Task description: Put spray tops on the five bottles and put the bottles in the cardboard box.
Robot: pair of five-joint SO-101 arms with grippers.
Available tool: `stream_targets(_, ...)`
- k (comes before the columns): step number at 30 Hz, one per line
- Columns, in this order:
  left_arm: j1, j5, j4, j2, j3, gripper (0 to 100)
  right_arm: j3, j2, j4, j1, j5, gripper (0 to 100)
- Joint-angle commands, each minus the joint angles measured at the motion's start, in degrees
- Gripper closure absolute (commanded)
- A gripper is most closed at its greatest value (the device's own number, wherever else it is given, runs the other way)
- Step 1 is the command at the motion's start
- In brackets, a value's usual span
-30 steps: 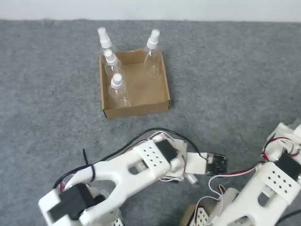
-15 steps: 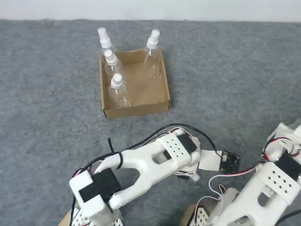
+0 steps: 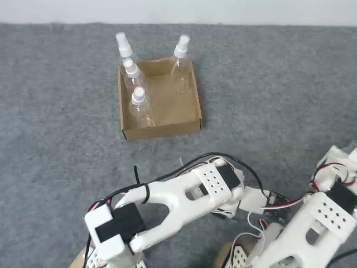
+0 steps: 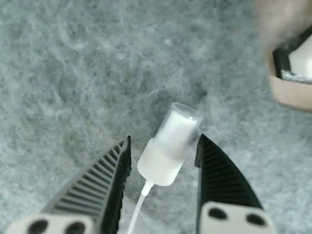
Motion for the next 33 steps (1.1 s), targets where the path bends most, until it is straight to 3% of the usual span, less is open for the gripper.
stream_targets(1, 0.2, -0.8, 2.1, -0.2, -0.5, 85, -5.0, -2.6, -1.1, 0.7, -0.2, 91.6)
stream_targets(13, 0.2, -0.7, 8.7, 4.7, -4.2, 87, -5.0, -2.6, -1.0, 0.7, -0.2, 91.6)
stream_targets(25, 0.4, -0.7, 13.6, 5.4, -5.7, 98, -5.0, -2.6, -0.9, 0.7, -0.2, 91.6)
stream_targets(33, -3.6, -0.2, 20.0, 5.4, -7.6, 98, -5.1, -2.6, -1.1, 0.4, -0.2, 91.6)
